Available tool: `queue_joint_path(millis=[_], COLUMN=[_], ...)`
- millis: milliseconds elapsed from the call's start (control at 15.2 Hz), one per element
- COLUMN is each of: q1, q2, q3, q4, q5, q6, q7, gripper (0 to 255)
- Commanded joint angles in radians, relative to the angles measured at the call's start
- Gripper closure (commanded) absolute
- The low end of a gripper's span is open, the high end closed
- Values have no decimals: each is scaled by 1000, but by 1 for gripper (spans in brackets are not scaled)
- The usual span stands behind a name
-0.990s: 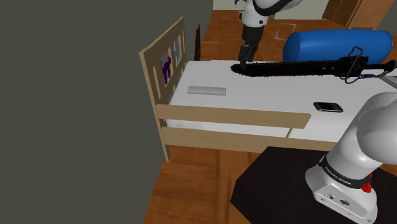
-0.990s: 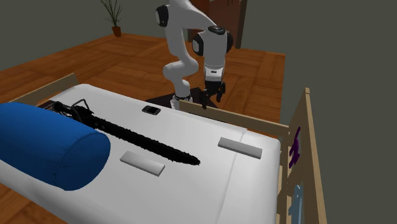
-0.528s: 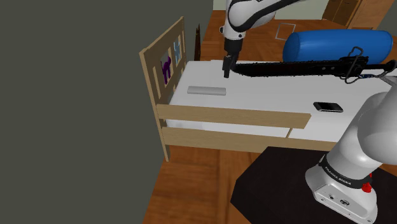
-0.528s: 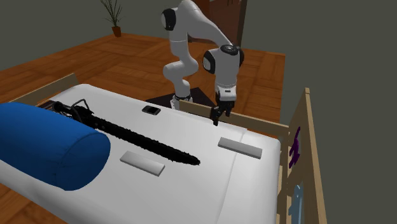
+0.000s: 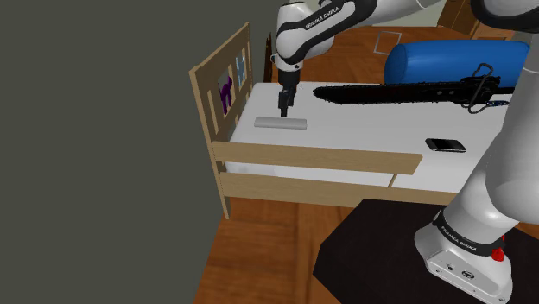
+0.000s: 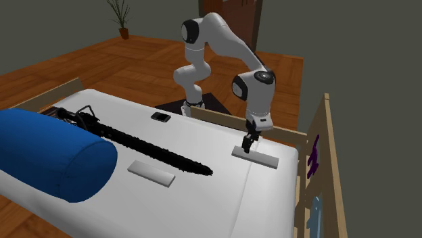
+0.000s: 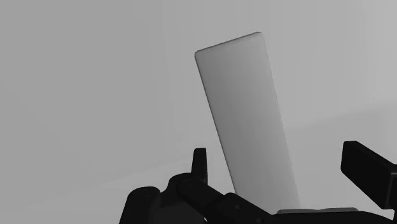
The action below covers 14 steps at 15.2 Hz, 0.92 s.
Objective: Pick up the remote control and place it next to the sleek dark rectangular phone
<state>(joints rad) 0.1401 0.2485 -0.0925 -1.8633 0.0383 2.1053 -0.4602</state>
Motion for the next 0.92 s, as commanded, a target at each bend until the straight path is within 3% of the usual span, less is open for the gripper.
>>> queue_joint_path(millis=[0, 858], q1=[2, 2], q2=[78, 149], q3=[11, 19], q4=[77, 61], q5=[10, 18], q6=[-3, 83], q7=[-26, -37], gripper=[0, 0])
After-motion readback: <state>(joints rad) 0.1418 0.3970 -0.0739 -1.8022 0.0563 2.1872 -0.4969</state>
